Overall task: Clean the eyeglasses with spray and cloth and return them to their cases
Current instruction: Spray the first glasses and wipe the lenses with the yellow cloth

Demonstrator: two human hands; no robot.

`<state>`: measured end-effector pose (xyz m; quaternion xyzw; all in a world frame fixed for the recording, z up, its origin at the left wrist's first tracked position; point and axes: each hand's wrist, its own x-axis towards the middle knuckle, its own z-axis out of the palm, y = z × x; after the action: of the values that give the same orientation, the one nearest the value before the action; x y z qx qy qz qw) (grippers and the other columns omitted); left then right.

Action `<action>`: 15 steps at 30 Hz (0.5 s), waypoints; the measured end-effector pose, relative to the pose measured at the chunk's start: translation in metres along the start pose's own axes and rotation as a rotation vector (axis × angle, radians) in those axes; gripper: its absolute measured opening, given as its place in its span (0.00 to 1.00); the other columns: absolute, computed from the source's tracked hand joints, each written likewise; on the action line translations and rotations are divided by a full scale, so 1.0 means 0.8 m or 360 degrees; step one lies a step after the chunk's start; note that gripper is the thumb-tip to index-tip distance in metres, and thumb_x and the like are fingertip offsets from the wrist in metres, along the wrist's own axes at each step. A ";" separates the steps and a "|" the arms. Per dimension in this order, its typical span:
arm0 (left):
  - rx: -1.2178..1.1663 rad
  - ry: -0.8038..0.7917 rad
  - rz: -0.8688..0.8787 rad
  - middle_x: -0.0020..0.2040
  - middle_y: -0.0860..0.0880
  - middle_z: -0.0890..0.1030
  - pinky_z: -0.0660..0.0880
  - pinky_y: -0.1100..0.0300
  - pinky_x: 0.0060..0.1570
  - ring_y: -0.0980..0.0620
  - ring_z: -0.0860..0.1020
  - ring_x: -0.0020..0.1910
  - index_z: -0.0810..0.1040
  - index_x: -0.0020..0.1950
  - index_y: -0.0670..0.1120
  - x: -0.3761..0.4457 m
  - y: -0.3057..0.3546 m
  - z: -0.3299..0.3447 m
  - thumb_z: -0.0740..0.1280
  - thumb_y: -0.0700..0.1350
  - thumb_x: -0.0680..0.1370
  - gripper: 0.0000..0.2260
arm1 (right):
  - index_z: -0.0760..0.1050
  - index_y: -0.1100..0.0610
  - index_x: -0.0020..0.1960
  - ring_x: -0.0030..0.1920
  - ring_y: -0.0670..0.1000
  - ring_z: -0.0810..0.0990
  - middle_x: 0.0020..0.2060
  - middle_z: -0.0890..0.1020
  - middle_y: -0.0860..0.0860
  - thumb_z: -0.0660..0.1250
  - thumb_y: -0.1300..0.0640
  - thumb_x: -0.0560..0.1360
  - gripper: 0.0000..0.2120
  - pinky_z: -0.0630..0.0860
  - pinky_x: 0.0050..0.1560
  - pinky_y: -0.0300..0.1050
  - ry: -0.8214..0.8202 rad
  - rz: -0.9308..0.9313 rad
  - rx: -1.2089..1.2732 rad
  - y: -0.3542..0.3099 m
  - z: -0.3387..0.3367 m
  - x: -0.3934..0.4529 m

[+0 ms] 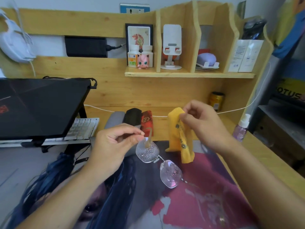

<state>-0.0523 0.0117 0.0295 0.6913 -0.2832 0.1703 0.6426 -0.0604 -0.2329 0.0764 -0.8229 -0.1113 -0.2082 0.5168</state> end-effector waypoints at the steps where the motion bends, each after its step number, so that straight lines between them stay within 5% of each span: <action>1: -0.0018 -0.0014 -0.0024 0.40 0.50 0.85 0.77 0.65 0.49 0.56 0.82 0.42 0.86 0.40 0.49 -0.001 -0.001 0.004 0.75 0.39 0.71 0.05 | 0.72 0.64 0.42 0.33 0.46 0.71 0.33 0.74 0.53 0.67 0.67 0.77 0.06 0.69 0.34 0.41 0.0131 -0.0051 0.0031 0.005 0.005 -0.005; 5: -0.0199 0.0018 -0.0167 0.38 0.51 0.85 0.76 0.68 0.47 0.59 0.82 0.40 0.86 0.38 0.46 -0.004 0.004 0.017 0.73 0.39 0.69 0.03 | 0.73 0.58 0.41 0.34 0.44 0.74 0.33 0.77 0.49 0.69 0.65 0.77 0.09 0.71 0.35 0.37 0.0231 -0.0164 0.0158 0.006 0.017 -0.018; 9: -0.0272 0.0065 -0.0210 0.38 0.51 0.85 0.77 0.68 0.47 0.59 0.82 0.40 0.87 0.38 0.50 -0.005 0.007 0.022 0.73 0.39 0.67 0.07 | 0.74 0.60 0.42 0.34 0.51 0.75 0.35 0.80 0.54 0.71 0.61 0.76 0.07 0.72 0.35 0.44 -0.0305 -0.0082 0.0398 0.006 0.026 -0.029; 11: -0.0285 0.0088 -0.0217 0.38 0.53 0.85 0.77 0.68 0.46 0.59 0.82 0.40 0.87 0.38 0.51 -0.006 0.006 0.023 0.73 0.38 0.67 0.08 | 0.77 0.59 0.42 0.40 0.57 0.79 0.43 0.84 0.60 0.72 0.58 0.75 0.06 0.77 0.43 0.52 -0.0577 -0.0055 0.0386 0.006 0.032 -0.038; 15: -0.0237 0.0089 -0.0189 0.38 0.54 0.85 0.78 0.68 0.47 0.59 0.82 0.40 0.86 0.39 0.48 -0.006 0.005 0.023 0.72 0.39 0.68 0.05 | 0.81 0.60 0.42 0.44 0.56 0.75 0.50 0.79 0.72 0.72 0.51 0.76 0.12 0.70 0.46 0.53 -0.0652 0.0059 0.0495 0.003 0.036 -0.046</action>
<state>-0.0610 -0.0055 0.0273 0.6521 -0.2357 0.1297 0.7088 -0.0852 -0.2070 0.0467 -0.7603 -0.2294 -0.0080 0.6076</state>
